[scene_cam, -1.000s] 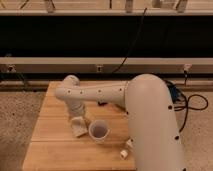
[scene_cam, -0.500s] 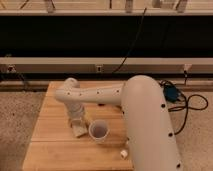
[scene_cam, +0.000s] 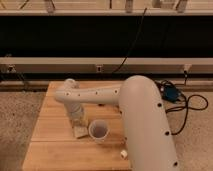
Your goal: Place the white sponge in the ceramic cup
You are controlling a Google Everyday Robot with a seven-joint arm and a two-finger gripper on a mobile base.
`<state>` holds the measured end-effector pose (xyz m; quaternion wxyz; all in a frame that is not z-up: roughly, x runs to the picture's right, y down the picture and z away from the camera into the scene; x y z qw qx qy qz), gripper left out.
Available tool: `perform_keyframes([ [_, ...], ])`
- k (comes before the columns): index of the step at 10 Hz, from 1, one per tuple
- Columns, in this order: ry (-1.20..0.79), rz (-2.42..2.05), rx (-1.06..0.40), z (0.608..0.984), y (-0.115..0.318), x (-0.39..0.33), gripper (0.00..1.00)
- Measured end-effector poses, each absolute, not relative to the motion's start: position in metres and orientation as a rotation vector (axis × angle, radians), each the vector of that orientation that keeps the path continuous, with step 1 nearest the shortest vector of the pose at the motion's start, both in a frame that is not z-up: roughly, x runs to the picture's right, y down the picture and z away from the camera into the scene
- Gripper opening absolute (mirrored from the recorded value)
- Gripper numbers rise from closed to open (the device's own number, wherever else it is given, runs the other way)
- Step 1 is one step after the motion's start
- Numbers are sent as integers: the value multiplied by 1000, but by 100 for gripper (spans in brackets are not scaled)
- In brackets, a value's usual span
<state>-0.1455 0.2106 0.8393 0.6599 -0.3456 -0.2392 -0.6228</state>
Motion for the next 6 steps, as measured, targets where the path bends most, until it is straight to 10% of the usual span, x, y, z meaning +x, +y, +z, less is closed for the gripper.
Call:
perform_keyframes([
  [6, -506, -1478, -693, 785, 172, -180, 0],
])
